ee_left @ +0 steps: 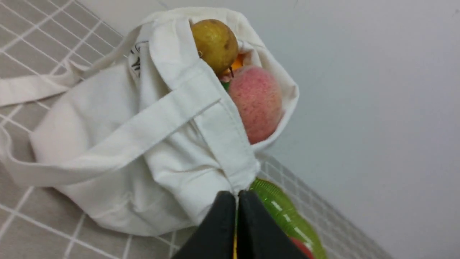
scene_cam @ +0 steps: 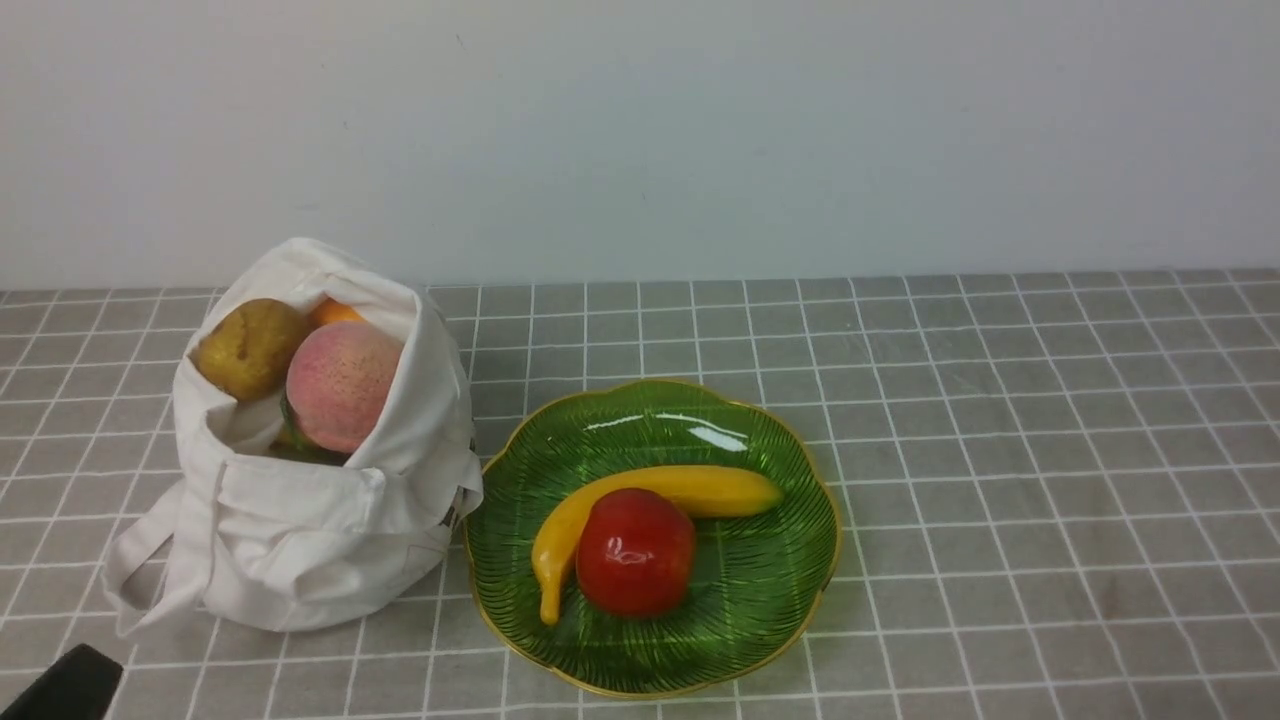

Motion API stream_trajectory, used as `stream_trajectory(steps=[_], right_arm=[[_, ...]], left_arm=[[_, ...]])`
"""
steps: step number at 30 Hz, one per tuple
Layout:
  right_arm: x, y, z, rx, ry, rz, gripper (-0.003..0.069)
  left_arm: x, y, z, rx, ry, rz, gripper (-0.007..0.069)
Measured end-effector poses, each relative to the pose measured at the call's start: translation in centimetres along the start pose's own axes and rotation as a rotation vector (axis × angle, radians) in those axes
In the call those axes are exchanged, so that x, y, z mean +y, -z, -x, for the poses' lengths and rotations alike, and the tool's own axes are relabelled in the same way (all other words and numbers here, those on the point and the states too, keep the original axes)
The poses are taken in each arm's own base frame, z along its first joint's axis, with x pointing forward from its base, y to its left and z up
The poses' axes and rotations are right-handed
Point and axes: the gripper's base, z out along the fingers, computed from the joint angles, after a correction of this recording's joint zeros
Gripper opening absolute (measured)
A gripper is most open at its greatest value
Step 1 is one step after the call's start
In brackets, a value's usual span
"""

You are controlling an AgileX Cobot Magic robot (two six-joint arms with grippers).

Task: Take the fruit out of the bag on the grey coffee tablecloth and place them on the plate.
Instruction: 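Reach into the cloth bag and grasp the kiwi with the left gripper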

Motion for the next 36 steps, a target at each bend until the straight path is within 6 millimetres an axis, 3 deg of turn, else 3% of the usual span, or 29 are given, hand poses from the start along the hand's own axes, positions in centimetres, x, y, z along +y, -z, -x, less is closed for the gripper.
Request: stream_trajectory(steps=[4, 9, 12, 13, 16, 20, 25, 32, 36], right_arm=[[0.0, 0.0, 0.0, 0.000, 0.000, 0.000, -0.0015], [0.0, 0.0, 0.0, 0.000, 0.000, 0.000, -0.0015], [0.0, 0.0, 0.0, 0.000, 0.000, 0.000, -0.0015], [0.0, 0.0, 0.0, 0.000, 0.000, 0.000, -0.0015], [0.0, 0.0, 0.0, 0.000, 0.000, 0.000, -0.0015], [0.0, 0.0, 0.0, 0.000, 0.000, 0.000, -0.0015], [0.0, 0.0, 0.0, 0.000, 0.000, 0.000, -0.0015], [0.0, 0.0, 0.0, 0.000, 0.000, 0.000, -0.0015], [0.0, 0.0, 0.0, 0.000, 0.000, 0.000, -0.0015]], left_arm=[[-0.3, 0.1, 1.0, -0.108, 0.062, -0.032, -0.0008], [-1.6, 0.9, 3.8, -0.353, 0.049, -0.105, -0.0008], [-4.8, 2.2, 6.3, -0.424, -0.082, -0.178, -0.0008], [-7.9, 3.0, 8.2, -0.401, -0.220, -0.204, -0.0008], [-10.6, 2.7, 9.6, -0.279, -0.359, -0.182, -0.0008], [-13.8, -0.8, 10.9, 0.130, -0.537, -0.069, -0.0008], [-14.7, -6.8, 12.1, 0.583, -0.636, 0.116, -0.0008], [-14.2, -14.2, 14.2, 0.767, -0.757, 0.299, -0.0008], [-13.5, -17.6, 14.3, 0.813, -0.766, 0.335, -0.0008]])
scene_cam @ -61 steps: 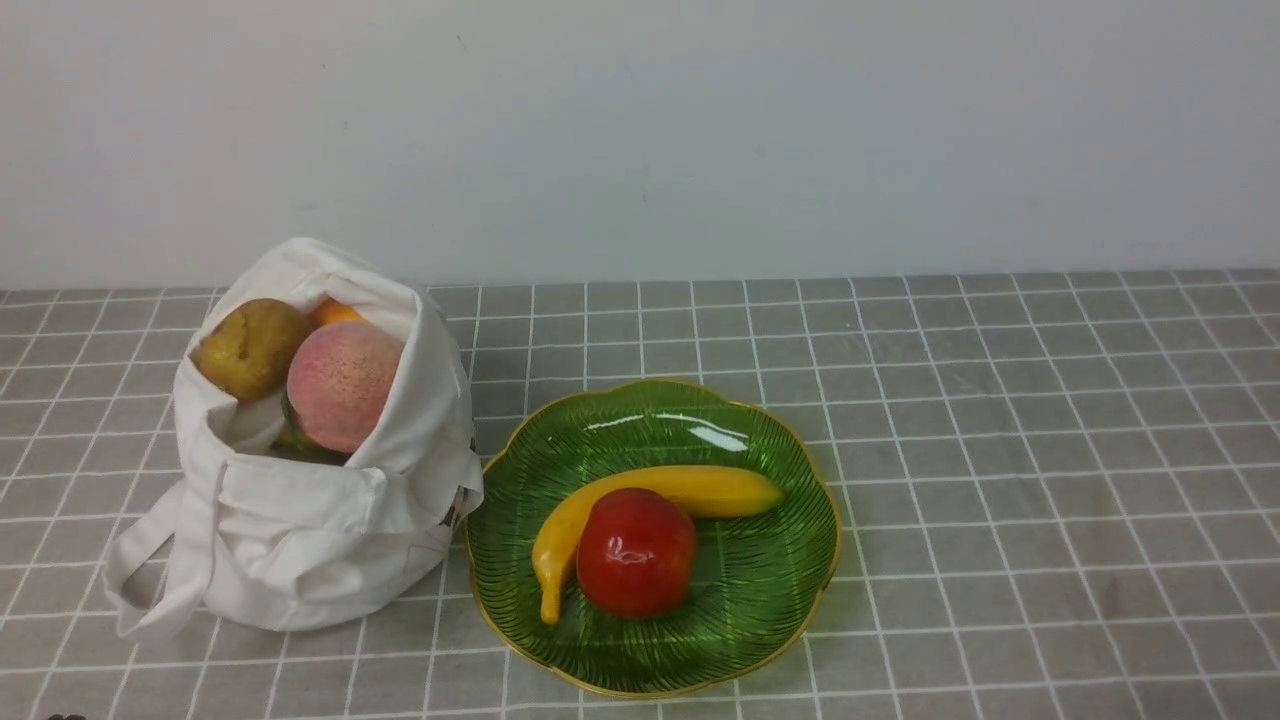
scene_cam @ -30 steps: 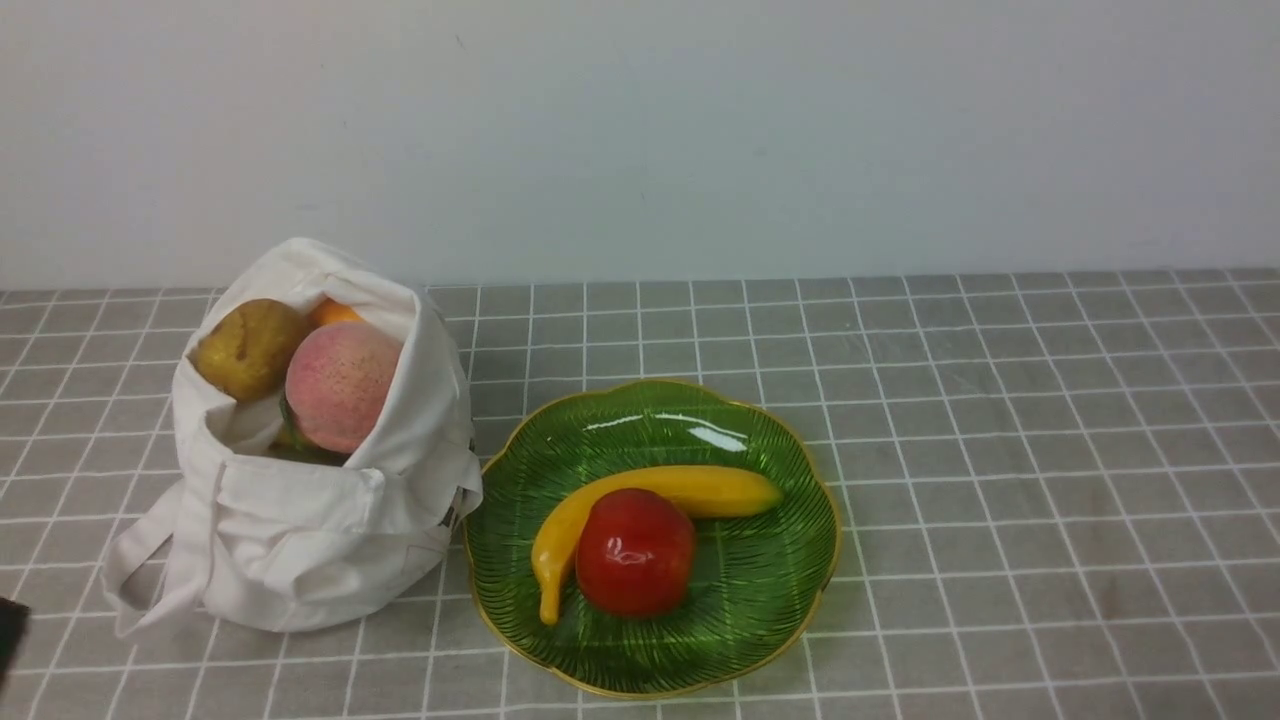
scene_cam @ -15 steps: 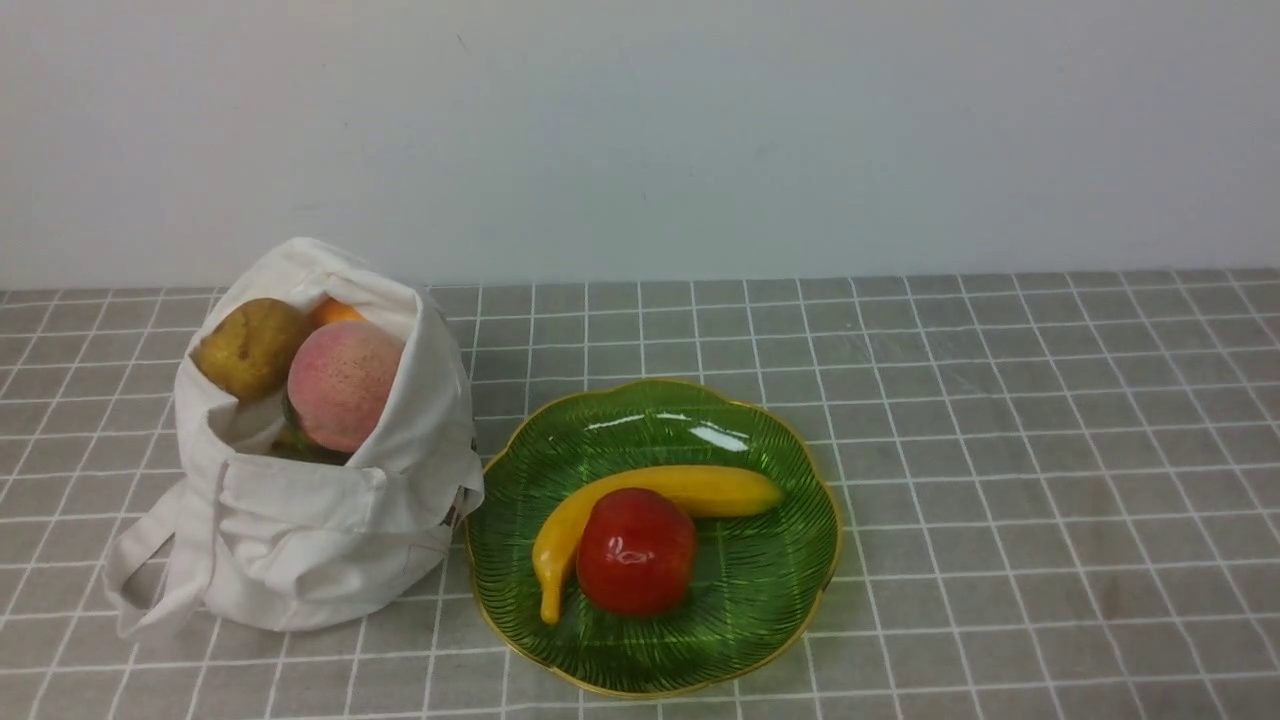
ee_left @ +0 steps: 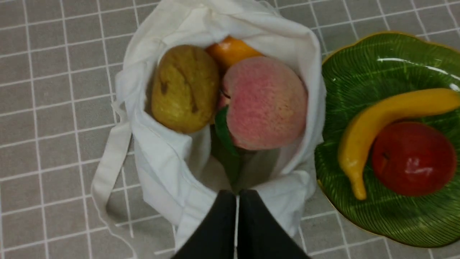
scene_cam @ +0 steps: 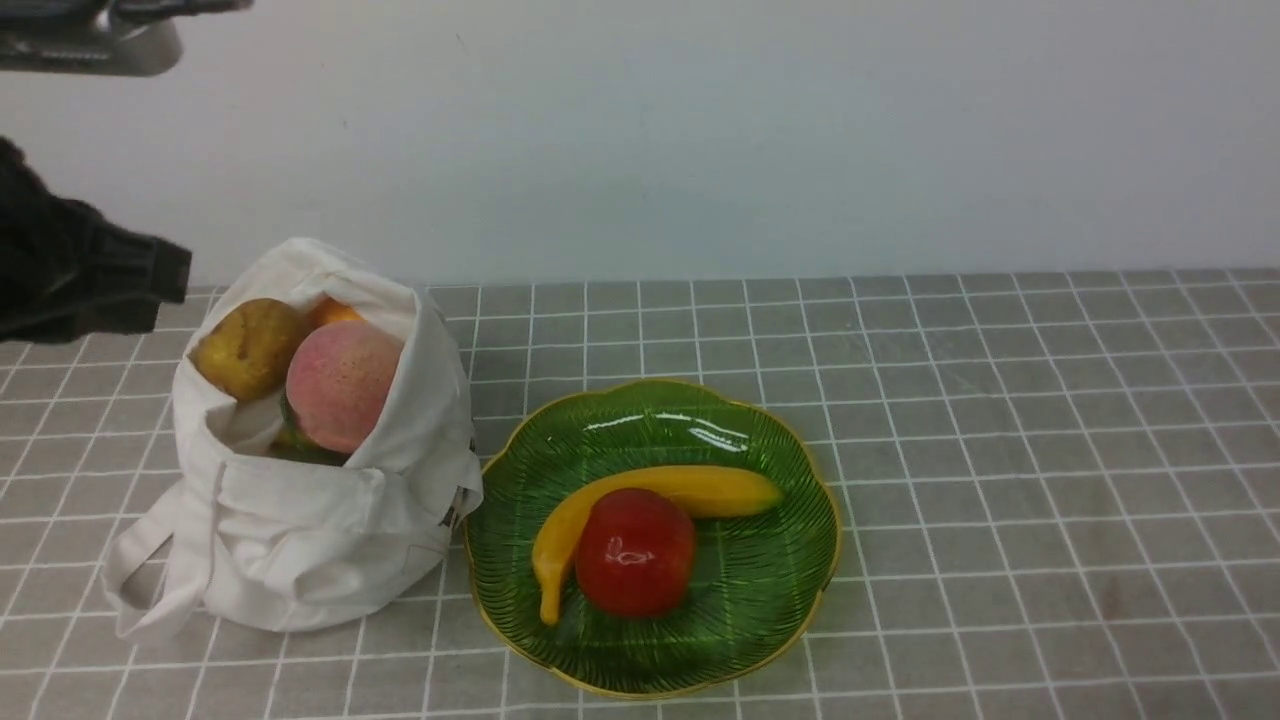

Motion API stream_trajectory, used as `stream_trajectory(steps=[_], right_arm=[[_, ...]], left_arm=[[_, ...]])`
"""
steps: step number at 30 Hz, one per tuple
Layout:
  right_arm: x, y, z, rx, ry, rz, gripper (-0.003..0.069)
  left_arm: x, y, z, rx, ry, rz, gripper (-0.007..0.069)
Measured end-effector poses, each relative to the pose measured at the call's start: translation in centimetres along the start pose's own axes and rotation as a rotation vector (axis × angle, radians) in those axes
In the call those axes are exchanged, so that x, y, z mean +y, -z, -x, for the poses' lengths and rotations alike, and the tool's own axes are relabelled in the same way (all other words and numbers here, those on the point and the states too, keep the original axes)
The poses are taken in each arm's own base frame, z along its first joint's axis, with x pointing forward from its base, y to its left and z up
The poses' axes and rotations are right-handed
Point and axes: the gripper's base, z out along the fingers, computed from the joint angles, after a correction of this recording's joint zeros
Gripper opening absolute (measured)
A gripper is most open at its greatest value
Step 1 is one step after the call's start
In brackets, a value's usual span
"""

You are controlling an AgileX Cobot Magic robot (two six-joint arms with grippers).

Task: Take the fruit out of the bag on the grey coffee tablecloth and place them on the plate.
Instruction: 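Reach into the cloth bag and grasp the kiwi with the left gripper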

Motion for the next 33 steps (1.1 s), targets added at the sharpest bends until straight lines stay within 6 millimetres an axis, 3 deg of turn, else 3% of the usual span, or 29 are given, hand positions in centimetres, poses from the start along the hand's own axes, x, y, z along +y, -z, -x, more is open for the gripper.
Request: stream_trajectory(steps=[3, 7, 12, 18, 27, 33], right_arm=[[0.0, 0.0, 0.0, 0.000, 0.000, 0.000, -0.0015], [0.0, 0.0, 0.0, 0.000, 0.000, 0.000, -0.0015], [0.0, 0.0, 0.0, 0.000, 0.000, 0.000, -0.0015], [0.0, 0.0, 0.0, 0.000, 0.000, 0.000, -0.0015], [0.0, 0.0, 0.0, 0.000, 0.000, 0.000, -0.0015], [0.0, 0.0, 0.0, 0.000, 0.000, 0.000, -0.0015]], left_arm=[[0.5, -2.8, 1.5, 0.042, -0.003, 0.011, 0.0000], [1.1, -6.2, 2.9, 0.088, -0.011, 0.028, 0.0074], [1.7, -9.8, 3.6, 0.124, -0.029, 0.054, 0.0290], [2.0, -12.1, 3.6, 0.144, -0.034, 0.062, 0.0465], [2.3, -13.5, 3.4, 0.175, -0.044, 0.070, 0.0486], [2.6, -14.3, 3.2, 0.204, -0.075, 0.099, 0.0388]])
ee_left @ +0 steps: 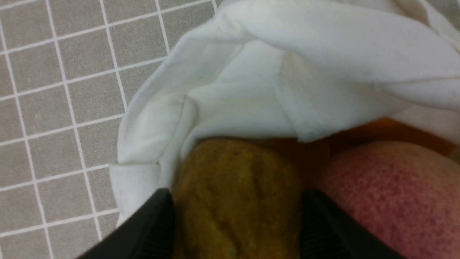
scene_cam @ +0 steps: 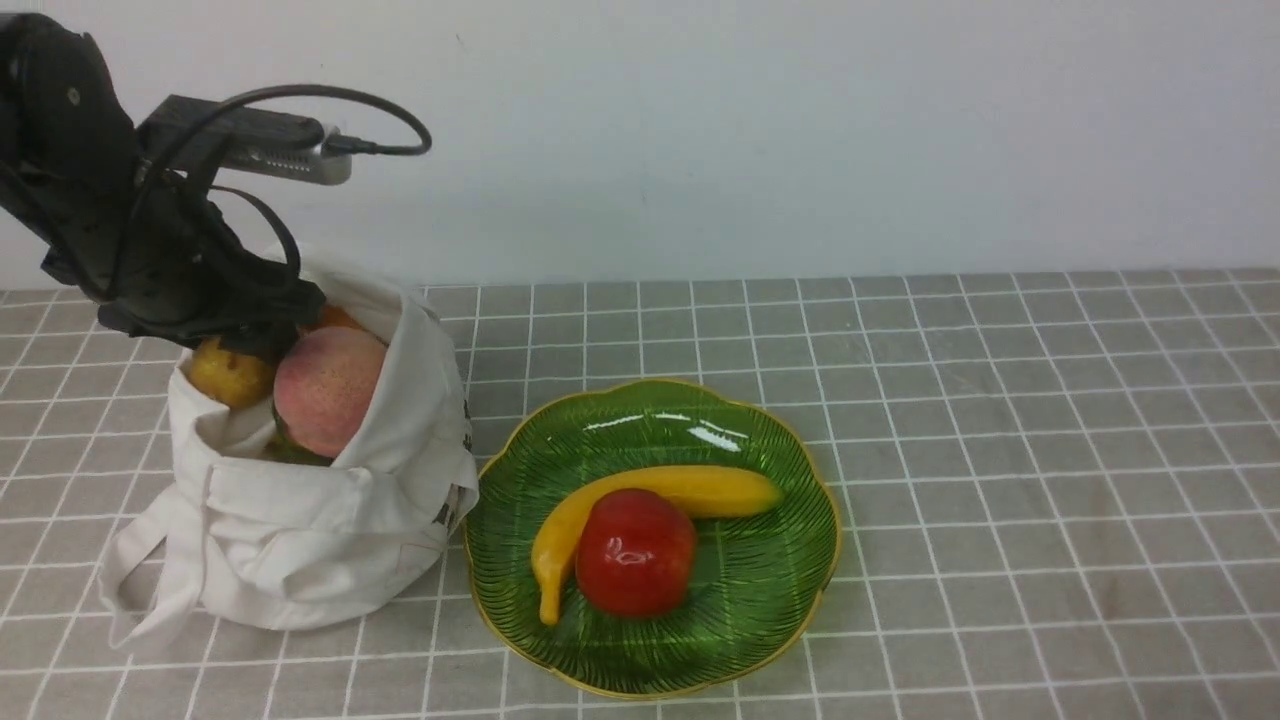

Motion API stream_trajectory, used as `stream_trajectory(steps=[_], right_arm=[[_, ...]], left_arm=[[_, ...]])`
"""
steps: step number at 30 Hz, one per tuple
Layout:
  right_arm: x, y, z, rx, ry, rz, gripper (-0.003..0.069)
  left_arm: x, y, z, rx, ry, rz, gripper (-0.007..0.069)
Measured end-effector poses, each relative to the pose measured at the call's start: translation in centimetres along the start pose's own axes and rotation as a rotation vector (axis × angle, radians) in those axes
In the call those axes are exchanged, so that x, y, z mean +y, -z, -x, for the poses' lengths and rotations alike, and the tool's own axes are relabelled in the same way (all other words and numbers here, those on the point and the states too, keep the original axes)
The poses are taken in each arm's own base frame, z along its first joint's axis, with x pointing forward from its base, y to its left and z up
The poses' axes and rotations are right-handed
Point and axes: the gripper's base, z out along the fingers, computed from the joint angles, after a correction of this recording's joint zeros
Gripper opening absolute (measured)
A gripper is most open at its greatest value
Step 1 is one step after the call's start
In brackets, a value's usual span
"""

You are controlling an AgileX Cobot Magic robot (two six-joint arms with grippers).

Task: Take the fruit out of the bag on the grey coffee tablecloth and place them on the plate.
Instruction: 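Reach into the cloth bag and grasp the kiwi with the left gripper, then move the kiwi from the bag and put it on the plate with the left gripper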

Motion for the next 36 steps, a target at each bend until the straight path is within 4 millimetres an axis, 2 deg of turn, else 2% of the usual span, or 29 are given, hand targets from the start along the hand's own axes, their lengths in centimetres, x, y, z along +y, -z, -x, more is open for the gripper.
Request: stream_trajectory(steps=[4, 10, 12, 16, 17, 20, 22, 23, 24, 26, 29, 31, 36], right_arm=[[0.0, 0.0, 0.0, 0.000, 0.000, 0.000, -0.0015], [0.0, 0.0, 0.0, 0.000, 0.000, 0.000, -0.0015], [0.0, 0.0, 0.0, 0.000, 0.000, 0.000, -0.0015], [0.0, 0.0, 0.0, 0.000, 0.000, 0.000, -0.0015], [0.0, 0.0, 0.0, 0.000, 0.000, 0.000, -0.0015], [0.0, 0.0, 0.0, 0.000, 0.000, 0.000, -0.0015], [0.0, 0.0, 0.0, 0.000, 0.000, 0.000, -0.0015], [0.0, 0.0, 0.0, 0.000, 0.000, 0.000, -0.0015], [0.0, 0.0, 0.0, 0.000, 0.000, 0.000, -0.0015], [0.0, 0.0, 0.0, 0.000, 0.000, 0.000, -0.0015], [0.0, 0.0, 0.0, 0.000, 0.000, 0.000, -0.0015], [0.0, 0.0, 0.0, 0.000, 0.000, 0.000, -0.0015], [0.0, 0.0, 0.0, 0.000, 0.000, 0.000, -0.0015]], left_arm=[[0.0, 0.9, 0.0, -0.021, 0.001, 0.005, 0.0391], [0.0, 4.3, -0.1, -0.104, 0.011, 0.008, 0.0391], [-0.2, 5.9, -0.3, -0.143, 0.030, -0.014, 0.0391], [-0.7, 7.7, -0.7, -0.169, 0.066, -0.066, 0.0391], [-1.3, 8.8, -0.8, -0.196, 0.104, -0.129, 0.0391], [-2.7, 10.3, -0.9, -0.243, 0.124, -0.241, 0.0391], [-5.1, 11.5, -0.8, -0.282, 0.067, -0.364, 0.0391], [-5.3, 11.5, -0.8, -0.284, 0.059, -0.373, 0.0391], [-6.7, 11.8, -0.7, -0.296, -0.001, -0.428, 0.0391], [-8.8, 11.5, -0.6, -0.303, -0.096, -0.481, 0.0391], [-10.6, 10.4, -0.3, -0.294, -0.187, -0.505, 0.0391], [-12.6, 8.1, 0.2, -0.264, -0.251, -0.521, 0.0391], [-15.0, 2.0, 1.1, -0.190, -0.266, -0.504, 0.0391]])
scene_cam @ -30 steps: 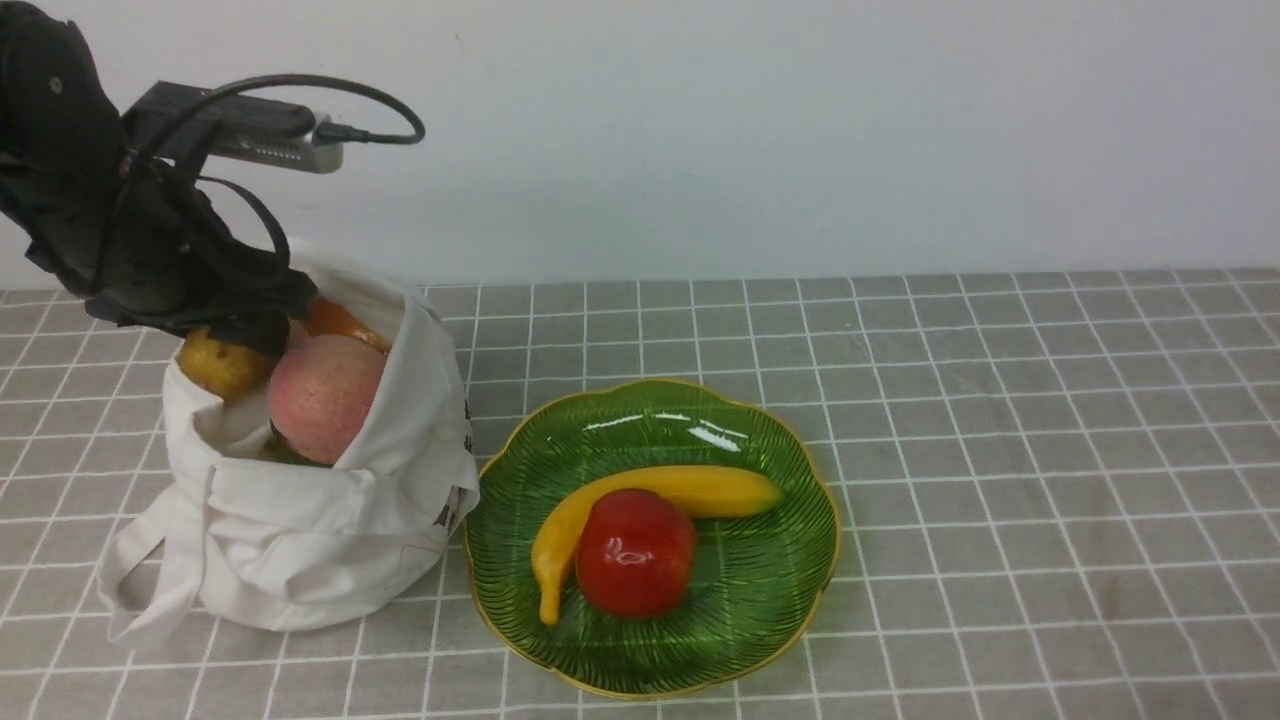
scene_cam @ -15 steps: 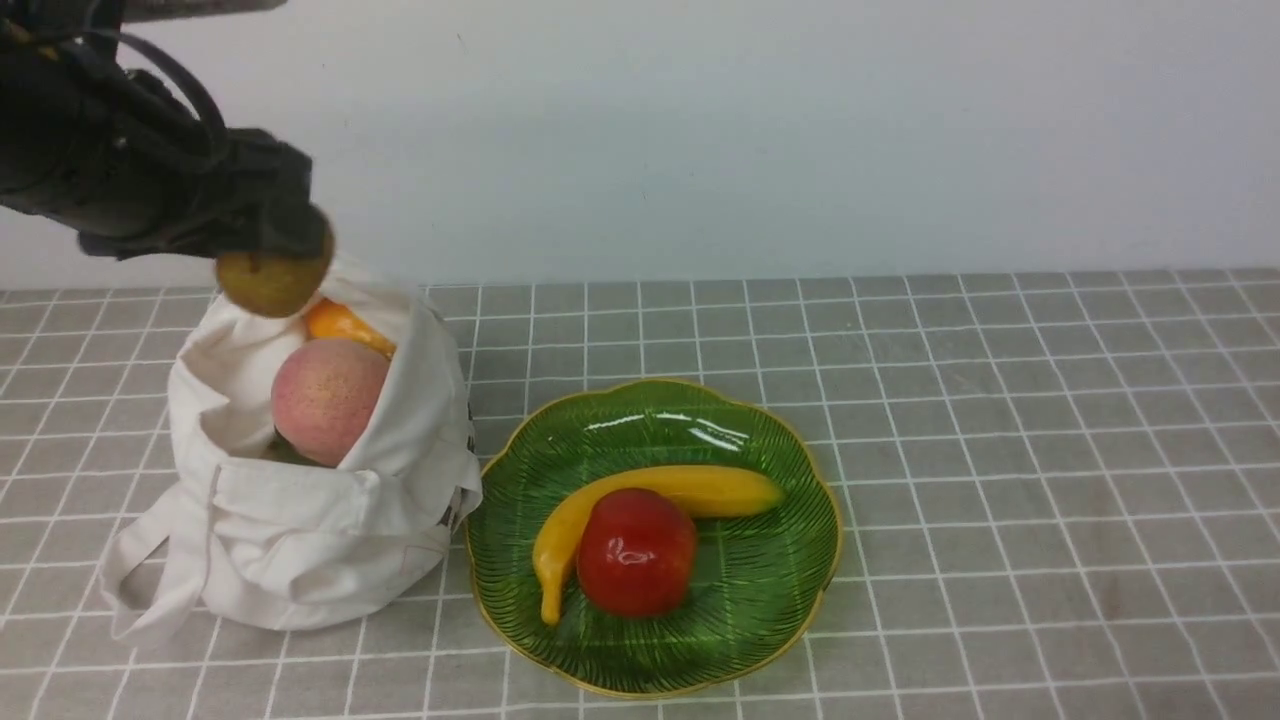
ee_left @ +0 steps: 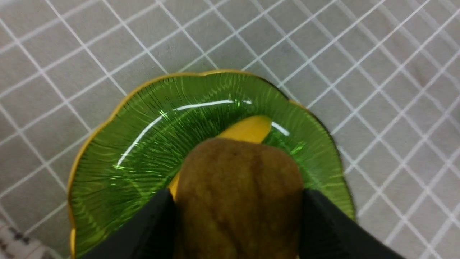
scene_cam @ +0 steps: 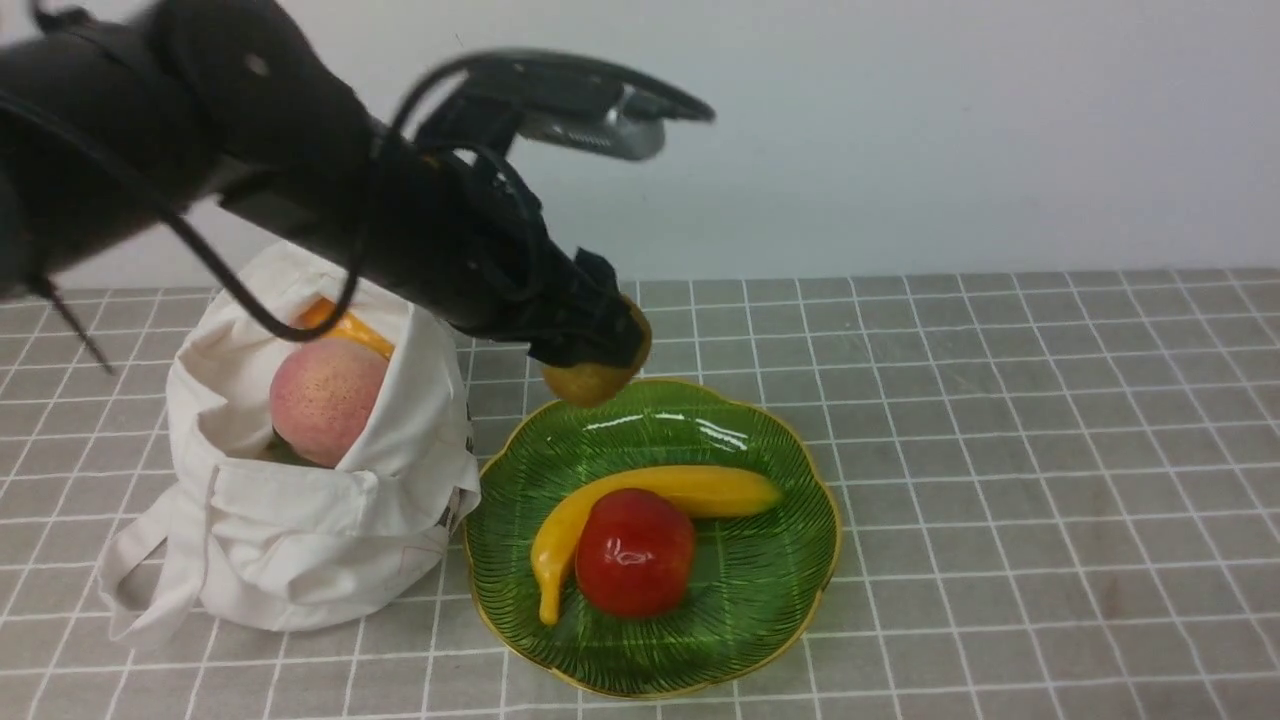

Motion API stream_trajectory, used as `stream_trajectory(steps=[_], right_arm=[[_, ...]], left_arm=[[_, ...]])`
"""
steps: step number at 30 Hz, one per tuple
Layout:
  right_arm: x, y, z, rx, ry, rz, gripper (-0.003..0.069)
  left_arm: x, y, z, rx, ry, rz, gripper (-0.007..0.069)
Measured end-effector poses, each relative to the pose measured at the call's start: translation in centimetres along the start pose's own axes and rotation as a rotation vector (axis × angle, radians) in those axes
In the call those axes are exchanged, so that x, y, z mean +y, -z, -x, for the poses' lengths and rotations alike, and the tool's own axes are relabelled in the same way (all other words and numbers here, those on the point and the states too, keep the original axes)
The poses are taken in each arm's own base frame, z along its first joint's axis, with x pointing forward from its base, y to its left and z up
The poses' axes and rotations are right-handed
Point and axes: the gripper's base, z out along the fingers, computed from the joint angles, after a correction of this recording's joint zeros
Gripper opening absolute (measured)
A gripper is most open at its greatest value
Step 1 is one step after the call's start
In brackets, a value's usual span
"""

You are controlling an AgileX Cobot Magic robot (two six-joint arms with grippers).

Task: Take the fruit out of the bag on the grey coffee tablecloth and place them on the plate.
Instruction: 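Move the kiwi from the bag and put it on the plate with the left gripper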

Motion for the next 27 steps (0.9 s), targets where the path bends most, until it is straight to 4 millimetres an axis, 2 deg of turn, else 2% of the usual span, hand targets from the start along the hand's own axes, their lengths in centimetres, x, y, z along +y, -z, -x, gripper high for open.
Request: stream_trajectory(steps=[4, 8, 10, 11, 15, 20, 22, 24, 26, 27], right_arm=[[0.0, 0.0, 0.0, 0.000, 0.000, 0.000, -0.0015], [0.0, 0.0, 0.0, 0.000, 0.000, 0.000, -0.0015], [0.0, 0.0, 0.0, 0.000, 0.000, 0.000, -0.0015], [0.0, 0.0, 0.0, 0.000, 0.000, 0.000, -0.0015], [0.0, 0.0, 0.0, 0.000, 0.000, 0.000, -0.0015], [0.0, 0.0, 0.0, 0.000, 0.000, 0.000, -0.0015], [0.0, 0.0, 0.0, 0.000, 0.000, 0.000, -0.0015], [0.0, 0.0, 0.0, 0.000, 0.000, 0.000, -0.0015], [0.0, 0.0, 0.0, 0.000, 0.000, 0.000, -0.0015], [0.0, 0.0, 0.0, 0.000, 0.000, 0.000, -0.0015]], left_arm=[[1.6, -4.3, -0.8, 0.052, 0.021, 0.029, 0.0391], [2.8, -7.0, -1.7, 0.090, 0.020, 0.057, 0.0413], [3.0, -7.5, -1.9, 0.097, 0.022, 0.061, 0.0429], [3.2, -8.2, -2.1, 0.105, 0.024, 0.065, 0.0491], [3.4, -8.5, -2.2, 0.106, 0.024, 0.071, 0.0573], [3.4, -8.4, -2.2, 0.109, 0.012, 0.076, 0.0580], [3.1, -7.2, -1.8, 0.102, -0.011, 0.082, 0.0491], [2.6, -5.2, -1.2, 0.079, -0.035, 0.097, 0.0354], [1.5, -1.6, -0.2, 0.021, -0.049, 0.117, 0.0174], [1.4, -1.2, -0.1, 0.012, -0.050, 0.120, 0.0157]])
